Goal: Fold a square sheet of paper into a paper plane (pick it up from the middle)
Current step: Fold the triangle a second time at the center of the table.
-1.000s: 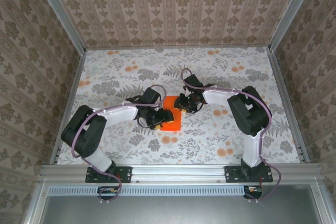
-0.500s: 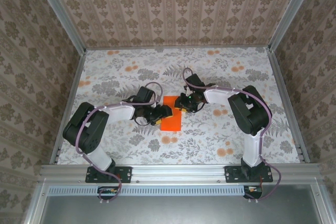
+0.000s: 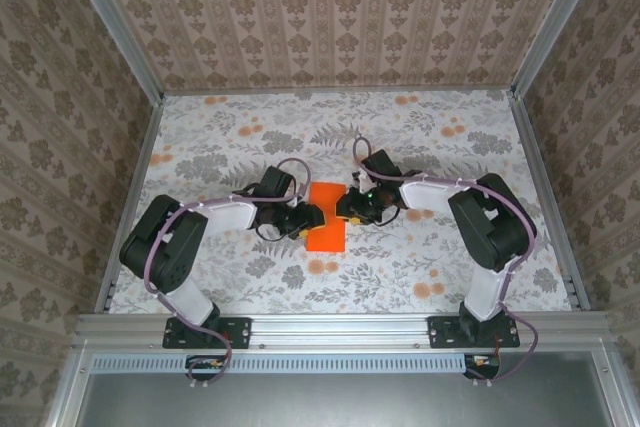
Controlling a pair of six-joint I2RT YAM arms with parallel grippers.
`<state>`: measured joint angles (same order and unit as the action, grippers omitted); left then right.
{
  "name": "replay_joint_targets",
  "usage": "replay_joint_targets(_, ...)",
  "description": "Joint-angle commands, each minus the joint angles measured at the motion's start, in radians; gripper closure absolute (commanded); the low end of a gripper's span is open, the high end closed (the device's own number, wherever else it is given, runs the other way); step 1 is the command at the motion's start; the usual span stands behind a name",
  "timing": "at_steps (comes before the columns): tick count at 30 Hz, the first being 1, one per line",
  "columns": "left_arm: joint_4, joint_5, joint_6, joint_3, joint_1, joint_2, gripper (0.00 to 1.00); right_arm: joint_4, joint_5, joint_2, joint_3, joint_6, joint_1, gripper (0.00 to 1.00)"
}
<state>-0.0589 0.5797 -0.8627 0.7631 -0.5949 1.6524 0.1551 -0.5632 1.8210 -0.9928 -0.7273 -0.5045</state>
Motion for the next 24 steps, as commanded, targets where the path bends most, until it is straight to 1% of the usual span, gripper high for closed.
replay_joint_targets(1,-0.024,-0.004,0.027,-0.01,-0.009,0.01,0.57,-0.044,-0.058,-0.023,0.032,0.011,-0.008,0.7)
replay_joint_targets(4,-0.028,-0.007,0.024,-0.011,-0.014,0.009,0.58,-0.048,-0.067,0.006,0.021,0.002,-0.015,0.78)
replay_joint_targets(7,-0.036,-0.01,0.021,-0.013,-0.021,0.001,0.58,-0.05,-0.07,0.038,0.006,-0.009,-0.026,0.81)
replay_joint_targets(14,-0.037,0.006,0.013,-0.063,-0.045,-0.044,0.58,0.05,0.029,0.079,-0.008,-0.025,-0.027,0.81)
replay_joint_targets(24,0.031,0.042,-0.01,-0.096,-0.062,-0.139,0.59,0.115,0.101,0.095,-0.011,-0.031,-0.026,0.81)
